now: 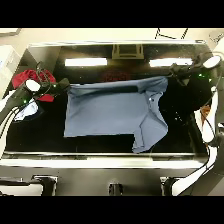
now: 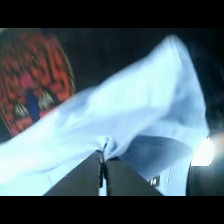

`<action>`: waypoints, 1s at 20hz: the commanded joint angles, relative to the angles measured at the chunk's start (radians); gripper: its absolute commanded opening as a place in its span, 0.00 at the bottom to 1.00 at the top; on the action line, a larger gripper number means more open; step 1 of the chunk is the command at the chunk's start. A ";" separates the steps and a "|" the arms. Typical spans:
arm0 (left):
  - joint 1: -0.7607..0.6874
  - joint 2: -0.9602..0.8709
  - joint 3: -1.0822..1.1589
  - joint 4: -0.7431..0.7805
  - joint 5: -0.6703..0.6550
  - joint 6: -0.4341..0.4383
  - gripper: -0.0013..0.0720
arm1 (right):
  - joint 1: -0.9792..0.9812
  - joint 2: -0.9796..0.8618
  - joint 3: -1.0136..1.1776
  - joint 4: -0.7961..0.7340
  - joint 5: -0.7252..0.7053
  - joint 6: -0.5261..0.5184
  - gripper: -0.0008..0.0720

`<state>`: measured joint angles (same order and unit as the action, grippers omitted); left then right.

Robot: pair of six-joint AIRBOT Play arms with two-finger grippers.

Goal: Fold the clothes and pants, and hang the long-sleeved shirts on hangers.

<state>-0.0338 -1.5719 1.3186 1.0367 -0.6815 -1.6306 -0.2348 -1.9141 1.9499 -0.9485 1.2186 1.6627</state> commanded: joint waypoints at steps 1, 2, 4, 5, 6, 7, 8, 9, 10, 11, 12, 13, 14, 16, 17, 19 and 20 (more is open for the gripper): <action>0.035 -0.022 0.018 -0.023 -0.137 0.012 0.53 | -0.005 -0.038 0.007 0.026 0.122 0.014 0.34; 0.074 -0.012 0.039 -0.014 -0.250 0.050 0.77 | -0.029 -0.019 0.014 0.011 0.176 -0.029 0.53; 0.174 0.002 0.078 0.047 -0.527 0.111 0.81 | -0.105 0.028 0.015 -0.110 0.338 -0.063 0.75; 0.224 0.004 0.074 0.080 -0.652 0.113 0.81 | -0.141 0.040 0.009 -0.175 0.429 -0.062 0.75; 0.270 0.005 0.049 0.106 -0.760 0.113 0.81 | -0.172 0.054 -0.017 -0.216 0.509 -0.063 0.75; 0.304 0.007 0.001 0.109 -0.808 0.113 0.80 | -0.198 0.075 -0.073 -0.235 0.550 -0.067 0.75; 0.328 0.013 -0.072 0.108 -0.813 0.113 0.80 | -0.211 0.110 -0.160 -0.241 0.549 -0.066 0.75; 0.334 0.019 -0.154 0.108 -0.796 0.130 0.80 | -0.215 0.151 -0.256 -0.244 0.525 -0.075 0.75; 0.330 0.021 -0.229 0.101 -0.766 0.163 0.80 | -0.216 0.195 -0.362 -0.238 0.488 -0.087 0.75; 0.323 0.021 -0.301 0.069 -0.727 0.202 0.79 | -0.216 0.233 -0.454 -0.234 0.454 -0.099 0.75; 0.319 0.021 -0.356 0.025 -0.686 0.236 0.79 | -0.216 0.268 -0.540 -0.234 0.426 -0.120 0.75; 0.318 0.019 -0.399 -0.019 -0.649 0.265 0.79 | -0.216 0.293 -0.603 -0.234 0.409 -0.136 0.75; 0.319 0.016 -0.429 -0.061 -0.619 0.292 0.67 | -0.216 0.310 -0.649 -0.235 0.397 -0.148 0.75; 0.317 0.008 -0.453 -0.133 -0.599 0.338 0.62 | -0.216 0.320 -0.698 -0.232 0.396 -0.153 0.75; 0.313 0.003 -0.455 -0.158 -0.600 0.348 0.62 | -0.216 0.320 -0.709 -0.232 0.397 -0.153 0.75; 0.292 -0.002 -0.458 -0.167 -0.581 0.348 0.58 | -0.216 0.320 -0.716 -0.231 0.393 -0.152 0.75; 0.280 -0.002 -0.458 -0.166 -0.569 0.348 0.36 | -0.216 0.320 -0.723 -0.233 0.391 -0.152 0.75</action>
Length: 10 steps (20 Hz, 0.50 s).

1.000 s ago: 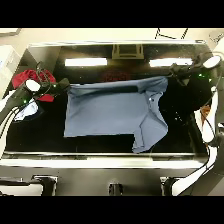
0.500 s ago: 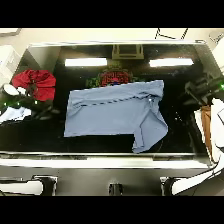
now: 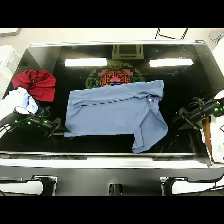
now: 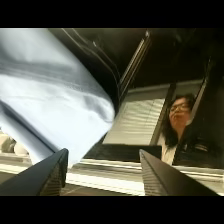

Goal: Fold the clothes and pants, and hang the long-sleeved shirts on hangers.

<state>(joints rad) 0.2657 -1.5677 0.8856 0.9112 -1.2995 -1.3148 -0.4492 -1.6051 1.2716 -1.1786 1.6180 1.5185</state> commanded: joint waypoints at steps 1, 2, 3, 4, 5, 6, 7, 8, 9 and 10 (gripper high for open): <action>-0.030 -0.005 -0.025 -0.041 0.064 0.031 0.15 | -0.001 0.012 -0.061 -0.007 -0.015 -0.008 0.75; -0.037 -0.004 -0.025 -0.041 0.068 0.029 0.05 | -0.001 0.013 -0.087 -0.010 -0.031 -0.008 0.75; -0.039 -0.003 -0.025 -0.041 0.069 0.029 0.05 | -0.001 0.017 -0.126 -0.007 -0.063 -0.004 0.74; -0.039 0.000 -0.025 -0.041 0.069 0.029 0.05 | 0.004 0.023 -0.176 0.009 -0.108 -0.005 0.74; -0.039 0.007 -0.024 -0.041 0.069 0.029 0.05 | 0.011 0.024 -0.217 0.028 -0.145 -0.013 0.74; -0.039 0.016 -0.024 -0.041 0.069 0.029 0.05 | 0.024 0.024 -0.254 0.061 -0.186 -0.036 0.74; -0.039 0.028 -0.025 -0.041 0.068 0.028 0.05 | 0.037 0.024 -0.278 0.096 -0.224 -0.060 0.74; -0.039 0.041 -0.025 -0.041 0.067 0.027 0.05 | 0.053 0.024 -0.291 0.130 -0.263 -0.072 0.74; -0.039 0.055 -0.025 -0.041 0.067 0.022 0.05 | 0.072 0.023 -0.291 0.145 -0.299 -0.072 0.70; -0.039 0.068 -0.025 -0.041 0.067 0.021 0.05 | 0.087 0.023 -0.291 0.153 -0.337 -0.072 0.67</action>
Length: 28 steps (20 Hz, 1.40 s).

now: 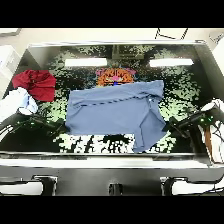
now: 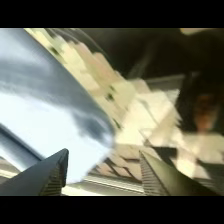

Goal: Fold the clothes and pants, and hang the long-sleeved shirts on hangers.

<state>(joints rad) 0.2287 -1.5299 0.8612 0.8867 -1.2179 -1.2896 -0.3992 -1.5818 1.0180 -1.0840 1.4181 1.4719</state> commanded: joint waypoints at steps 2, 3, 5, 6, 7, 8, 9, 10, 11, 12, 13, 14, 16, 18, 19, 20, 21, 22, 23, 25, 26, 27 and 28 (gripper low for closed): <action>-0.002 0.055 0.000 -0.016 -0.015 -0.003 0.05 | 0.065 0.000 -0.036 0.064 -0.194 -0.016 0.46; -0.002 0.067 0.000 -0.016 -0.014 -0.004 0.05 | 0.068 0.000 -0.028 0.078 -0.192 -0.014 0.14; 0.000 0.095 0.024 -0.016 -0.015 -0.003 0.05 | 0.065 0.007 0.030 0.097 -0.143 -0.021 0.07; 0.000 0.119 0.058 -0.016 -0.015 -0.003 0.05 | 0.065 0.022 0.083 0.097 -0.116 -0.026 0.07; 0.000 0.154 0.115 -0.016 -0.014 -0.003 0.05 | 0.065 0.045 0.159 0.096 -0.095 -0.026 0.07; 0.000 0.195 0.189 -0.016 -0.011 -0.003 0.05 | 0.065 0.078 0.255 0.097 -0.089 -0.026 0.07; 0.001 0.243 0.291 -0.016 0.003 -0.004 0.05 | 0.065 0.111 0.363 0.097 -0.092 -0.027 0.07; 0.002 0.294 0.414 -0.016 0.029 -0.010 0.05 | 0.065 0.145 0.486 0.097 -0.104 -0.049 0.07; 0.002 0.340 0.541 -0.016 0.066 -0.024 0.05 | 0.065 0.185 0.629 0.096 -0.124 -0.076 0.07; 0.002 0.386 0.684 -0.016 0.117 -0.032 0.05 | 0.065 0.223 0.766 0.092 -0.152 -0.093 0.07; 0.002 0.427 0.821 -0.011 0.178 -0.034 0.05 | 0.065 0.268 0.905 0.074 -0.199 -0.122 0.07; 0.002 0.463 0.932 0.002 0.232 -0.034 0.05 | 0.065 0.314 1.012 0.055 -0.242 -0.152 0.07; 0.002 0.538 1.079 0.018 0.301 -0.034 0.05 | 0.065 0.441 1.099 -0.003 -0.326 -0.182 0.07; 0.000 0.624 1.112 0.018 0.334 -0.035 0.05 | 0.065 0.567 1.098 -0.056 -0.346 -0.174 0.07; 0.000 0.660 1.112 0.018 0.346 -0.035 0.05 | 0.065 0.617 1.098 -0.063 -0.352 -0.166 0.07; 0.000 0.696 1.112 0.019 0.369 -0.035 0.05 | 0.065 0.659 1.098 -0.065 -0.371 -0.159 0.07; 0.000 0.724 1.112 0.019 0.406 -0.035 0.05 | 0.065 0.691 1.098 -0.065 -0.402 -0.146 0.07; 0.000 0.743 1.112 0.019 0.444 -0.035 0.05 | 0.065 0.718 1.098 -0.066 -0.439 -0.137 0.07; 0.001 0.760 1.112 0.019 0.475 -0.035 0.05 | 0.065 0.741 1.098 -0.078 -0.483 -0.122 0.07; 0.001 0.778 1.112 0.019 0.489 -0.035 0.05 | 0.065 0.767 1.098 -0.089 -0.552 -0.076 0.07; 0.001 0.777 1.112 0.022 0.477 -0.035 0.05 | 0.065 0.769 1.098 -0.089 -0.561 -0.060 0.07; 0.001 0.769 1.112 0.027 0.447 -0.036 0.05 | 0.065 0.768 1.098 -0.091 -0.543 -0.051 0.07; 0.001 0.753 1.111 0.047 0.400 -0.043 0.05 | 0.065 0.755 1.098 -0.100 -0.490 -0.050 0.07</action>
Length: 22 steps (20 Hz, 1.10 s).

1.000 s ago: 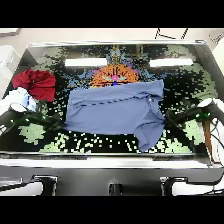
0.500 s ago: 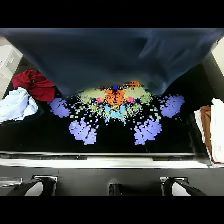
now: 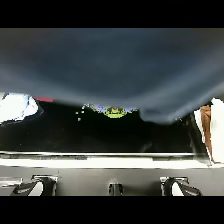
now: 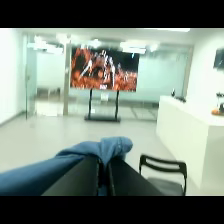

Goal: Fold the clothes and pants, and hang the long-sleeved shirts on hangers.

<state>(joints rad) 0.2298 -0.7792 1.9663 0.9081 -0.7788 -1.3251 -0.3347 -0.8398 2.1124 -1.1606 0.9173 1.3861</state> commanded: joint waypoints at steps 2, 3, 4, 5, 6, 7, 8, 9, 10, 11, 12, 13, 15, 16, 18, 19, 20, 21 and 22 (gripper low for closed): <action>0.000 -0.056 -0.004 0.087 -0.200 -0.058 0.05 | 0.001 -0.048 0.003 -0.055 0.216 0.072 0.07; -0.001 -0.098 -0.026 0.091 -0.288 -0.075 0.05 | 0.001 -0.100 -0.006 -0.055 0.354 0.089 0.07; -0.005 -0.149 -0.069 0.090 -0.372 -0.074 0.05 | 0.001 -0.163 -0.045 -0.045 0.507 0.107 0.07; -0.018 -0.203 -0.133 0.091 -0.433 -0.074 0.05 | 0.010 -0.222 -0.114 -0.036 0.620 0.119 0.07; -0.031 -0.257 -0.208 0.091 -0.466 -0.073 0.05 | 0.037 -0.288 -0.212 -0.045 0.702 0.116 0.07; -0.048 -0.309 -0.296 0.091 -0.478 -0.073 0.05 | 0.077 -0.342 -0.319 -0.072 0.724 0.108 0.07; -0.066 -0.369 -0.400 0.091 -0.476 -0.068 0.05 | 0.126 -0.396 -0.444 -0.104 0.695 0.096 0.06; -0.083 -0.432 -0.504 0.091 -0.462 -0.066 0.05 | 0.168 -0.444 -0.557 -0.121 0.624 0.095 0.07; -0.097 -0.492 -0.591 0.091 -0.432 -0.066 0.05 | 0.199 -0.500 -0.660 -0.132 0.530 0.108 0.07; -0.108 -0.560 -0.669 0.090 -0.377 -0.066 0.05 | 0.214 -0.561 -0.724 -0.132 0.441 0.149 0.07; -0.113 -0.628 -0.715 0.087 -0.325 -0.067 0.05 | 0.221 -0.636 -0.752 -0.124 0.364 0.200 0.07; -0.113 -0.703 -0.729 0.077 -0.283 -0.075 0.05 | 0.221 -0.709 -0.751 -0.095 0.299 0.227 0.07; -0.104 -0.823 -0.694 0.042 -0.227 -0.074 0.05 | 0.217 -0.795 -0.730 -0.047 0.142 0.225 0.07; -0.099 -0.867 -0.661 0.024 -0.192 -0.074 0.05 | 0.217 -0.816 -0.714 -0.047 0.059 0.226 0.07; -0.099 -0.921 -0.589 0.007 -0.110 -0.073 0.05 | 0.217 -0.835 -0.687 -0.047 -0.145 0.227 0.07; -0.101 -0.940 -0.552 0.007 -0.063 -0.073 0.05 | 0.217 -0.836 -0.684 -0.047 -0.249 0.227 0.07; -0.106 -0.955 -0.518 0.008 -0.020 -0.072 0.05 | 0.217 -0.836 -0.684 -0.047 -0.333 0.230 0.07; -0.113 -0.969 -0.489 0.008 0.013 -0.070 0.05 | 0.217 -0.839 -0.684 -0.047 -0.400 0.235 0.07; -0.118 -0.982 -0.466 0.007 0.040 -0.071 0.05 | 0.217 -0.845 -0.684 -0.047 -0.435 0.250 0.07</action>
<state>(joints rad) 0.1219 -1.7004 1.4311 0.9241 -0.8639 -1.3975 -0.1200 -1.6592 1.4258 -1.2118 0.7326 1.6100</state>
